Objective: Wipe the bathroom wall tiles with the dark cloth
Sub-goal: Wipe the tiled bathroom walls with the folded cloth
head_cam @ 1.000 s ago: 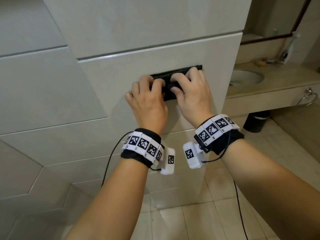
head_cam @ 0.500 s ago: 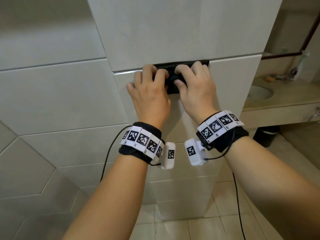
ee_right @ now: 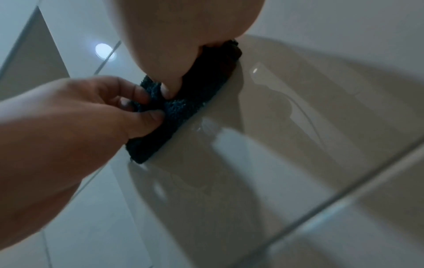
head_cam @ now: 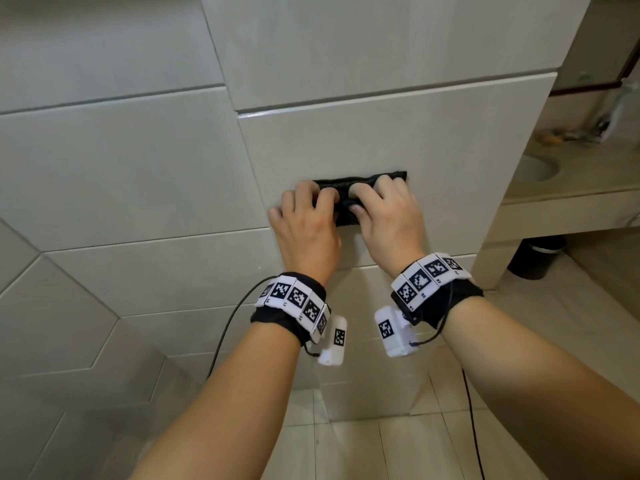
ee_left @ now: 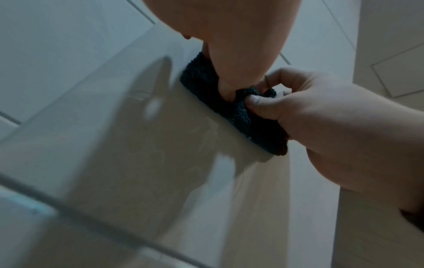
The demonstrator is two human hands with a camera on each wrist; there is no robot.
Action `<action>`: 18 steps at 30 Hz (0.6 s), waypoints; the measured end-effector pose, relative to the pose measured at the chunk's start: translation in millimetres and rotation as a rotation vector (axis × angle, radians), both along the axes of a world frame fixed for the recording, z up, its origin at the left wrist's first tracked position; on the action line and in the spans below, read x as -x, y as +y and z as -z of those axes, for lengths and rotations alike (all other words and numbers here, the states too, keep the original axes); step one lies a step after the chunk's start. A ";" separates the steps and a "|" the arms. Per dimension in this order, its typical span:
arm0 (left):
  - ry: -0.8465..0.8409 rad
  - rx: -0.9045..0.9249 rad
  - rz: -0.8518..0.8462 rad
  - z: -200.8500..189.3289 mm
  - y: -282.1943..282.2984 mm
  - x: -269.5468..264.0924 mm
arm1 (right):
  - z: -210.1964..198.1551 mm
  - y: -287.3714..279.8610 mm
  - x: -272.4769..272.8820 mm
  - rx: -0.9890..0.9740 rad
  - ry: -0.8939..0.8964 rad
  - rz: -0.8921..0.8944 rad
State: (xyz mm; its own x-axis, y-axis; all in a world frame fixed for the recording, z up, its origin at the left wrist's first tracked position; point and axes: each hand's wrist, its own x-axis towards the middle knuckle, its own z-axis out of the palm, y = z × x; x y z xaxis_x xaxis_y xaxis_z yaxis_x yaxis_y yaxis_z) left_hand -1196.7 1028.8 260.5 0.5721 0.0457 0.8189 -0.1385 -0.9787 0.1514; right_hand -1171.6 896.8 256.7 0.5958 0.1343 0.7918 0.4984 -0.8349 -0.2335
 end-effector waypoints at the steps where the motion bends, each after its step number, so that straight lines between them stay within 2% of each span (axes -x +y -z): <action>1: 0.001 -0.003 0.002 -2.2 0.3 0.5 | -3.7 -0.2 0.4 0.001 -0.009 0.001; 6: -0.025 0.052 -0.011 -33.4 2.7 0.8 | -45.3 1.6 -2.8 0.021 -0.070 -0.029; 10: -0.075 0.067 -0.028 -66.4 6.1 -2.0 | -74.2 10.9 -5.5 -0.046 -0.088 -0.034; 18: -0.085 0.112 -0.043 -89.0 -6.4 -2.4 | -108.3 2.6 -5.3 -0.004 -0.055 -0.077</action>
